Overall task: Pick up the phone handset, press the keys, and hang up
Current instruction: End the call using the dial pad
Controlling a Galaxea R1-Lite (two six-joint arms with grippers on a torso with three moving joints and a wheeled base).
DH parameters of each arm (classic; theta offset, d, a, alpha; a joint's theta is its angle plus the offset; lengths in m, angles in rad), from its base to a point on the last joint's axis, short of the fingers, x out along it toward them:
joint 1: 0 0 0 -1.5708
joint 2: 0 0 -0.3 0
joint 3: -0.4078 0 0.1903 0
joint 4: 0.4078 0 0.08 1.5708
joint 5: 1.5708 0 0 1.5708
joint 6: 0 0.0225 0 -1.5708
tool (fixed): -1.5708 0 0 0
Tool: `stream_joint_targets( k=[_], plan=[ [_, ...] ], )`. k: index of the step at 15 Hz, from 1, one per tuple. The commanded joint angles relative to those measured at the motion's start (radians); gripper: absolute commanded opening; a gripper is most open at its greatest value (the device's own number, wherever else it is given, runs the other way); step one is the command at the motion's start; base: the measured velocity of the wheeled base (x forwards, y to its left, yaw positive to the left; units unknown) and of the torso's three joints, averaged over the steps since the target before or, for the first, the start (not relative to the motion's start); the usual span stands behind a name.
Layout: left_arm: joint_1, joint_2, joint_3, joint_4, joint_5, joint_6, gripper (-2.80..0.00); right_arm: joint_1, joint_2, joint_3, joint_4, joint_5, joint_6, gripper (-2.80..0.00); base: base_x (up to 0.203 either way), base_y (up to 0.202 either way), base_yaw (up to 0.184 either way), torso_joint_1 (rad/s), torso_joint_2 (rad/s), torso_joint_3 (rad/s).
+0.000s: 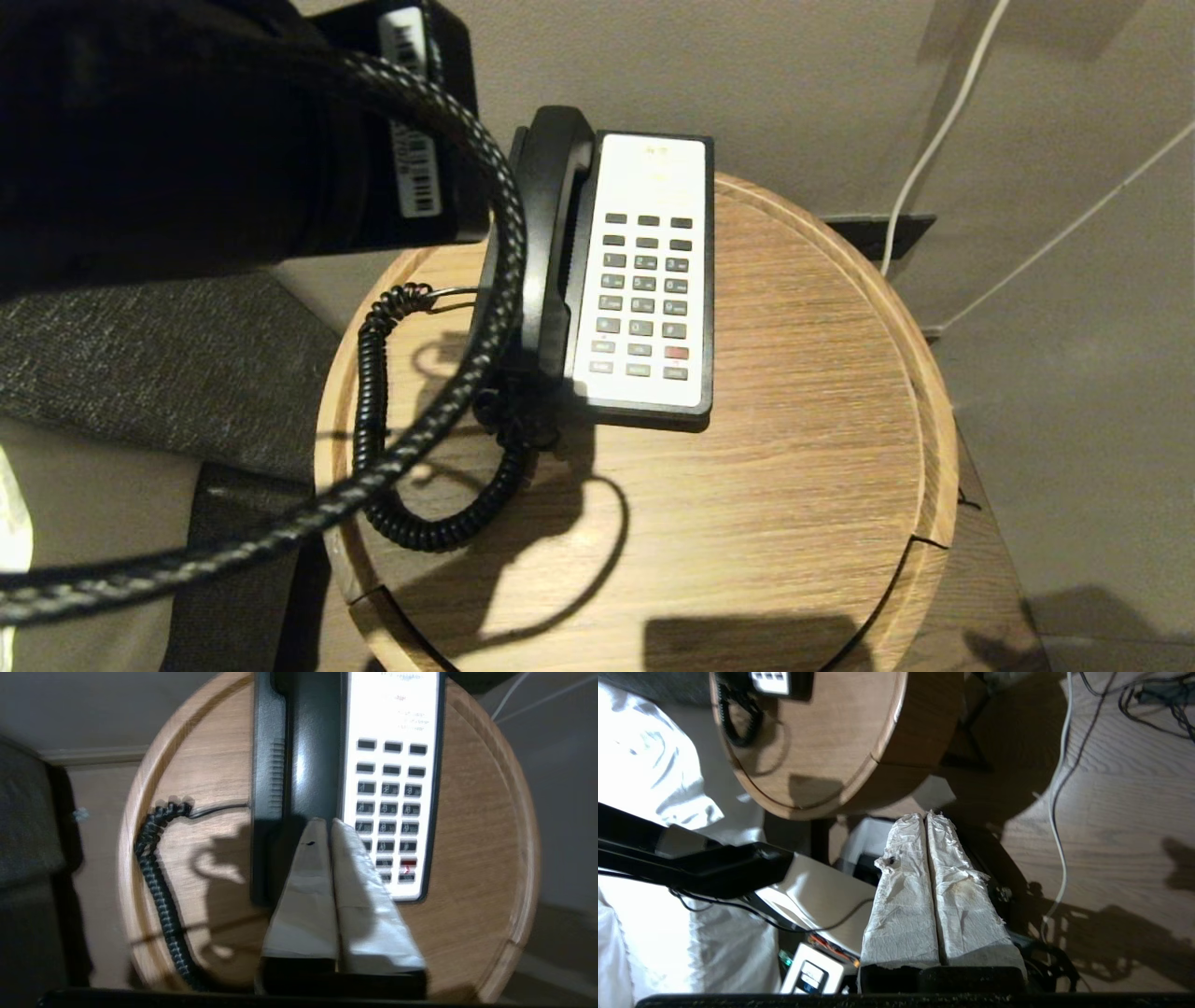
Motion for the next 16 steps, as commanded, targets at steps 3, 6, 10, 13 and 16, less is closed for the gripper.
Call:
stream_joint_targets(
  k=[3,6,10,13,16],
  plan=[
    [-0.017,-0.133,-0.017,0.058,0.031,-0.080,-2.80,-0.016,-0.063,0.091,0.000,-0.004,0.007,-2.80,0.000,0.000,0.000,0.000,0.00,0.000],
    [0.013,-0.193,-0.040,0.122,0.041,-0.150,-2.80,-0.070,-0.137,0.157,0.002,-0.005,0.011,-2.80,0.000,0.000,0.000,0.000,0.00,0.000],
    [0.142,-0.263,-0.058,0.238,0.043,-0.186,-2.80,-0.136,-0.135,0.198,-0.035,0.001,0.011,-2.80,0.000,0.000,0.000,0.000,0.00,0.000],
    [0.142,-0.279,-0.047,0.241,0.041,-0.194,-2.80,-0.136,-0.028,0.203,-0.120,0.023,0.005,-2.80,0.000,0.000,0.000,0.000,0.00,0.000],
    [0.119,-0.278,-0.041,0.234,0.034,-0.194,-2.80,-0.136,0.141,0.195,-0.218,0.077,0.003,-2.80,0.000,0.000,0.000,0.000,0.00,0.000]
  ],
)
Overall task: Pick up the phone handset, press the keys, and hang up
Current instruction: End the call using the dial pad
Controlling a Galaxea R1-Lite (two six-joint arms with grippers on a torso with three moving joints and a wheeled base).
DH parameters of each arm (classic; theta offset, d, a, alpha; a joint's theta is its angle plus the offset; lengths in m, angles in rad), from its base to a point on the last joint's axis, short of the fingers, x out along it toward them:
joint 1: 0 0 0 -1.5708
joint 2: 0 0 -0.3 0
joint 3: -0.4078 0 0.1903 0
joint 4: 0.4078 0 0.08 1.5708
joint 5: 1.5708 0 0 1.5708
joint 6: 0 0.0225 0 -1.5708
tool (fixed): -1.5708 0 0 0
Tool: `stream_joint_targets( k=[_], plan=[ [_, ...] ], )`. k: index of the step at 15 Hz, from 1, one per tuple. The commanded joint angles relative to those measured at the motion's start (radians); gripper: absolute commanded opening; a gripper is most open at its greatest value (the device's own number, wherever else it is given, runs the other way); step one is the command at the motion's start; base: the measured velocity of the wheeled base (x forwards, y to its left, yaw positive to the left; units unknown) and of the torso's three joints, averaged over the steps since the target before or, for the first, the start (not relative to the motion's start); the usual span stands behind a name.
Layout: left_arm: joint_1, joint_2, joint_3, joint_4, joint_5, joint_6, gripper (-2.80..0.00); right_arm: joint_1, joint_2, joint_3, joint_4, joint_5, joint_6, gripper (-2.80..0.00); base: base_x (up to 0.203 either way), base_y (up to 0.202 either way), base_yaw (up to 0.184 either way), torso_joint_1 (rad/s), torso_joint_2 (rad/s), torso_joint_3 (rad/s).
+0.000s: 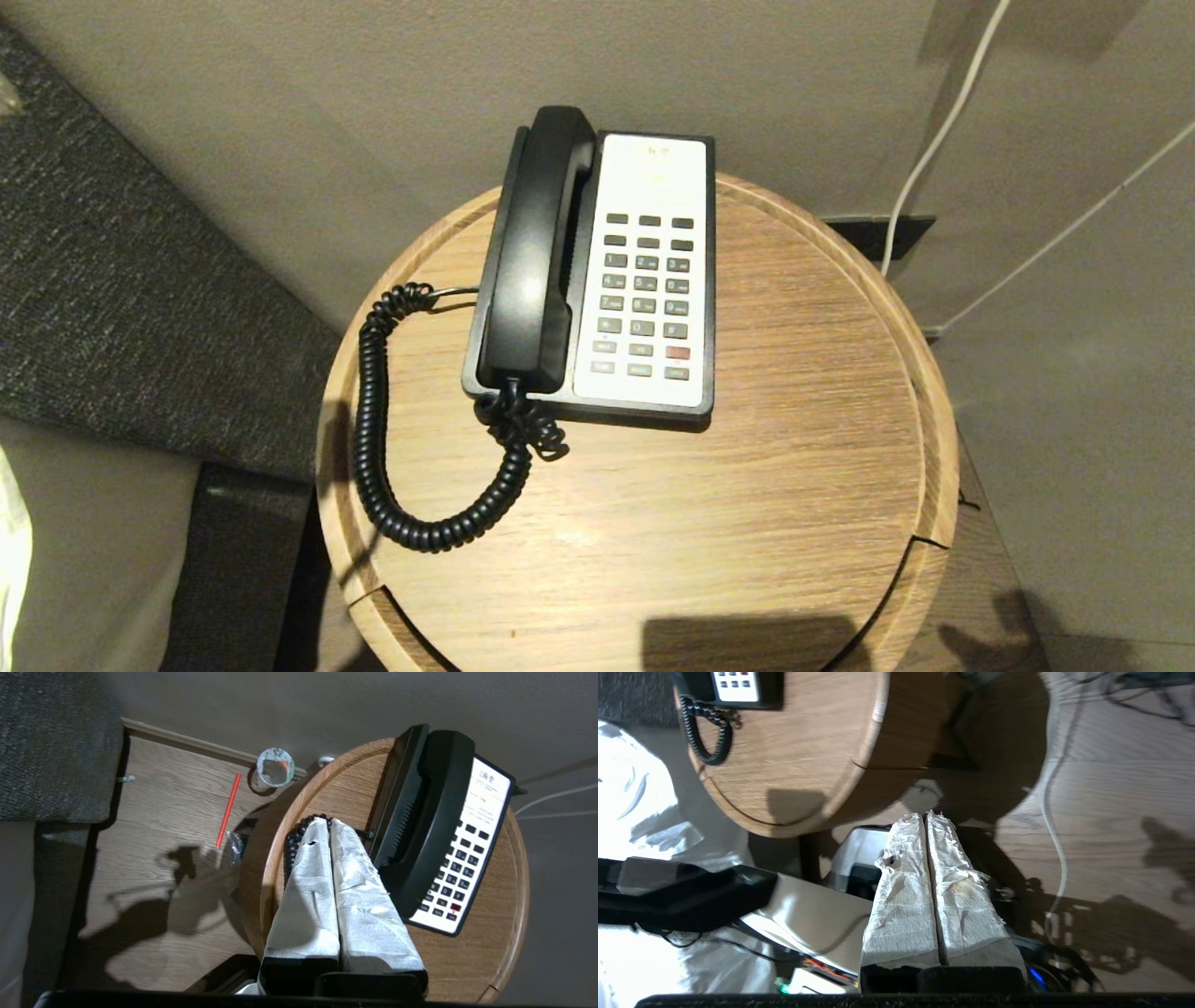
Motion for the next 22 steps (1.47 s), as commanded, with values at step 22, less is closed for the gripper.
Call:
stream_joint_targets(
  k=[22],
  plan=[
    [-0.101,-0.066,0.009,-0.034,-0.003,-0.014,-2.80,0.219,0.836,-0.204,-0.466,0.049,-0.047,-2.80,0.000,0.000,0.000,0.000,0.00,0.000]
  ],
)
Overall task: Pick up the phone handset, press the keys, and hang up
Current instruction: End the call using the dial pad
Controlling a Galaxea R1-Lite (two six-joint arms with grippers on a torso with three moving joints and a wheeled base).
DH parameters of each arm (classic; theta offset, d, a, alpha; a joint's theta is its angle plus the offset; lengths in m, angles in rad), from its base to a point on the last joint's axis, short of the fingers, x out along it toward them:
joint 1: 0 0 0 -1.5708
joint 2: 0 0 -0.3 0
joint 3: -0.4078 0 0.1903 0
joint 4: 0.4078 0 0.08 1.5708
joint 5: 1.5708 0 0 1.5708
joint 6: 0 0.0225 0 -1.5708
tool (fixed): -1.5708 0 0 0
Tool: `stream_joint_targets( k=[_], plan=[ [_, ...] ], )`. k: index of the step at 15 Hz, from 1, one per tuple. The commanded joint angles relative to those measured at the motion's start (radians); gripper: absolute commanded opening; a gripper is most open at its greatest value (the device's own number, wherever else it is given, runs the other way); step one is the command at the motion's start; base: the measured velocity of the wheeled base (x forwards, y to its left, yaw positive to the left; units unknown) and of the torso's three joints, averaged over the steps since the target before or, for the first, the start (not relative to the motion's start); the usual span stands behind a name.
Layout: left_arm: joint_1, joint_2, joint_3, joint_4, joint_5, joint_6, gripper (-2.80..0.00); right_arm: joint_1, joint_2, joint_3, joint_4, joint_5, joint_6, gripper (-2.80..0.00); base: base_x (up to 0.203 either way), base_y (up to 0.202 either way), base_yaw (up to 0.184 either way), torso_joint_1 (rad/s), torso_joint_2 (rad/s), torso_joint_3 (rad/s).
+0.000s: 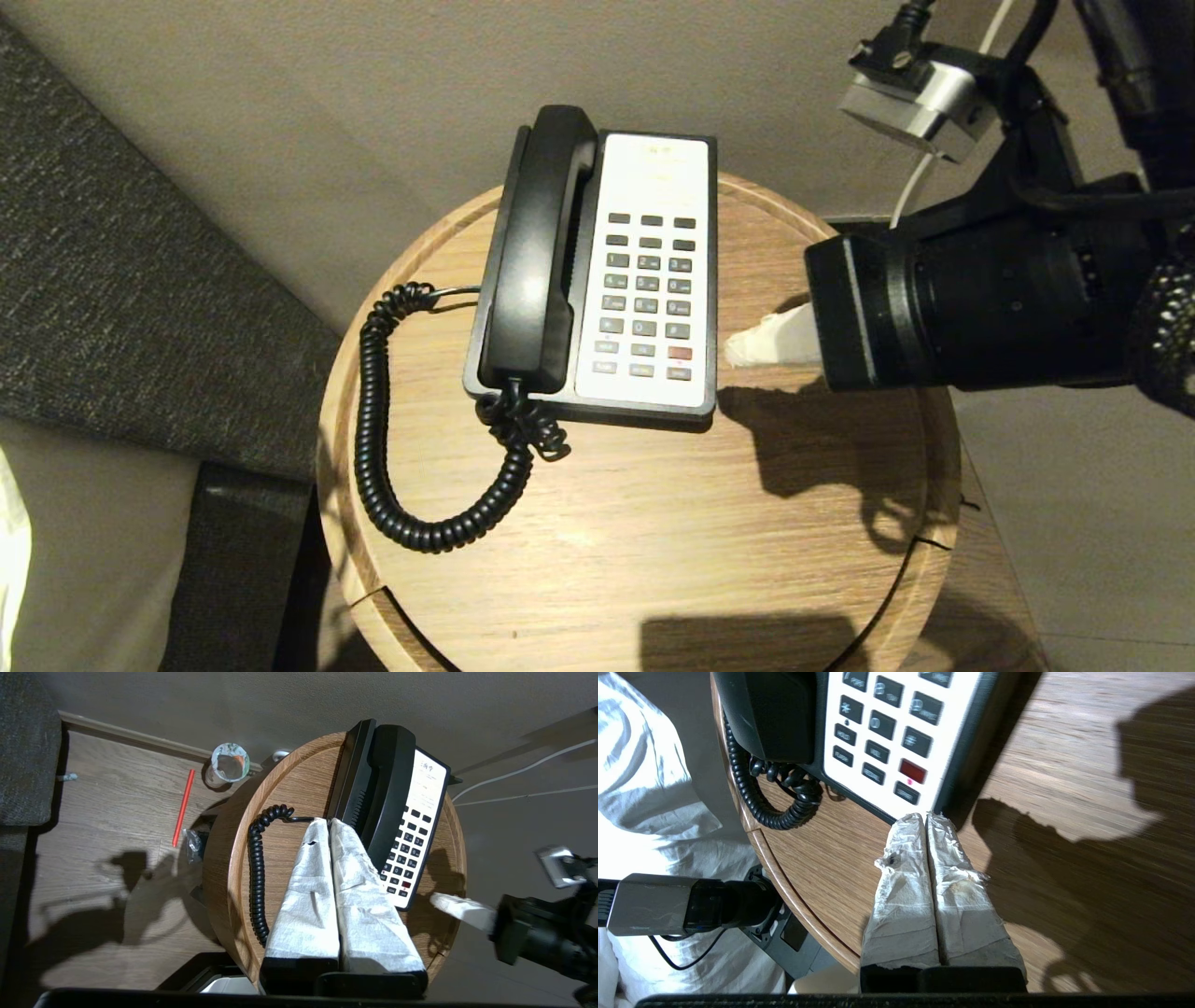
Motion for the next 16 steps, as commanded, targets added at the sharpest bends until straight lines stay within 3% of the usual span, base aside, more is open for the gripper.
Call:
stream_joint_targets(
  k=[1,16],
  plan=[
    [0.000,-0.007,0.000,0.006,0.004,-0.006,-2.80,0.008,0.045,-0.028,0.002,-0.002,0.004,-2.80,0.000,0.000,0.000,0.000,0.00,0.000],
    [0.001,-0.043,0.045,0.005,0.005,-0.012,-2.80,0.007,0.100,-0.064,0.003,-0.014,-0.003,-2.80,0.000,0.000,0.000,0.000,0.00,0.000]
  ],
)
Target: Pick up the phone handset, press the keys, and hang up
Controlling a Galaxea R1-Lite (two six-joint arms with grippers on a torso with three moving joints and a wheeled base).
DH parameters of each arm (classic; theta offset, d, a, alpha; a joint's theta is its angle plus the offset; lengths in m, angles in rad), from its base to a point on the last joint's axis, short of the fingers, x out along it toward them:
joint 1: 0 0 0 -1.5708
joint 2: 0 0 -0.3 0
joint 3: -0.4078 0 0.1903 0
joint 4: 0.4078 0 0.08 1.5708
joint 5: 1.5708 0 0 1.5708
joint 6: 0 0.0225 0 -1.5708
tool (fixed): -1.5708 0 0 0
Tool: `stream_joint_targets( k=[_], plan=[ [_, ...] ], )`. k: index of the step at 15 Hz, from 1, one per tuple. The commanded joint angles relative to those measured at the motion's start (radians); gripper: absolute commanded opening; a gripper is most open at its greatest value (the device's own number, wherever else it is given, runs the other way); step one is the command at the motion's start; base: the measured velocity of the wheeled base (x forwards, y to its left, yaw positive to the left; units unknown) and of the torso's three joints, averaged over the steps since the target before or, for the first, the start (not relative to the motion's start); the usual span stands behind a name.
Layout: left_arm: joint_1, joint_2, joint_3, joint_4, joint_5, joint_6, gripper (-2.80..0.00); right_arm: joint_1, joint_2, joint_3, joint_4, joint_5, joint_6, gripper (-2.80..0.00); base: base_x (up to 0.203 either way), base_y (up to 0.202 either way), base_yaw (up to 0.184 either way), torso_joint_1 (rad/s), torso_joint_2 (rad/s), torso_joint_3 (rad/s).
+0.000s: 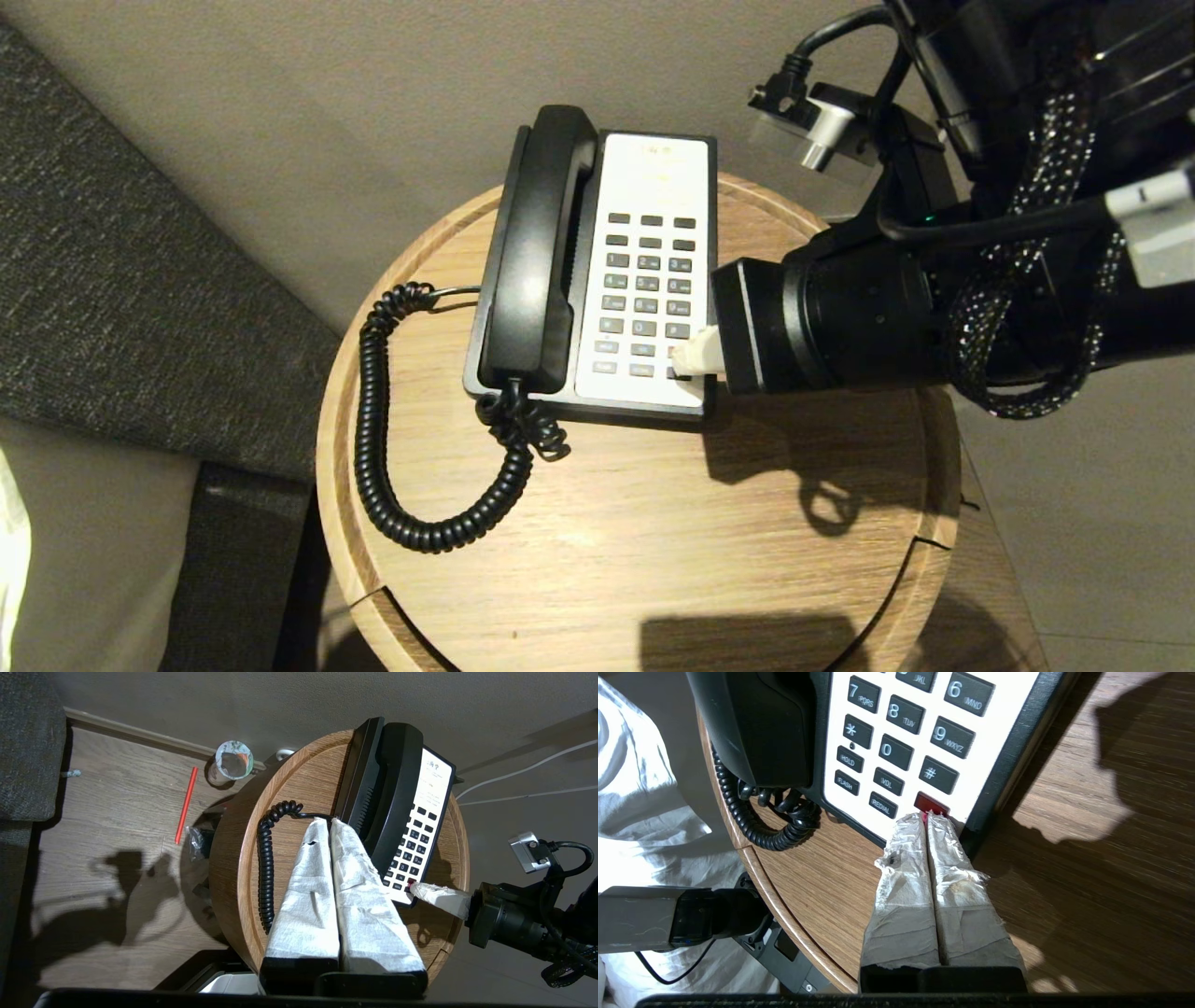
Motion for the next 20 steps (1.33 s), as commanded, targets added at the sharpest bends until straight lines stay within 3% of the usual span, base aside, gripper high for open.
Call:
stream_joint_targets(
  k=[1,8,13,15,18,20],
  plan=[
    [0.000,-0.003,0.001,0.005,0.005,-0.004,-2.80,0.000,0.003,-0.001,0.005,-0.004,0.002,-2.80,0.000,0.000,0.000,0.000,0.00,0.000],
    [0.000,-0.027,0.042,0.004,0.005,-0.006,-2.80,0.000,-0.003,0.032,0.005,-0.020,0.001,-2.80,0.000,0.000,0.000,0.000,0.00,0.000],
    [0.003,-0.048,0.049,0.005,0.005,-0.007,-2.80,0.007,-0.070,-0.024,0.059,-0.023,0.005,-2.80,0.000,0.000,0.000,0.000,0.00,0.000],
    [0.012,-0.075,0.048,0.006,-0.002,-0.044,-2.80,0.007,-0.138,-0.018,0.089,-0.035,0.008,-2.80,0.000,0.000,0.000,0.000,0.00,0.000],
    [0.107,-0.101,0.049,0.024,-0.030,-0.069,-2.80,0.006,-0.236,-0.023,0.141,-0.068,0.040,-2.80,0.000,0.000,0.000,0.000,0.00,0.000],
    [0.232,-0.113,0.060,0.065,-0.032,-0.083,-2.80,0.007,-0.311,-0.026,0.187,-0.101,0.061,-2.80,0.000,0.000,0.000,0.000,0.00,0.000]
  ],
)
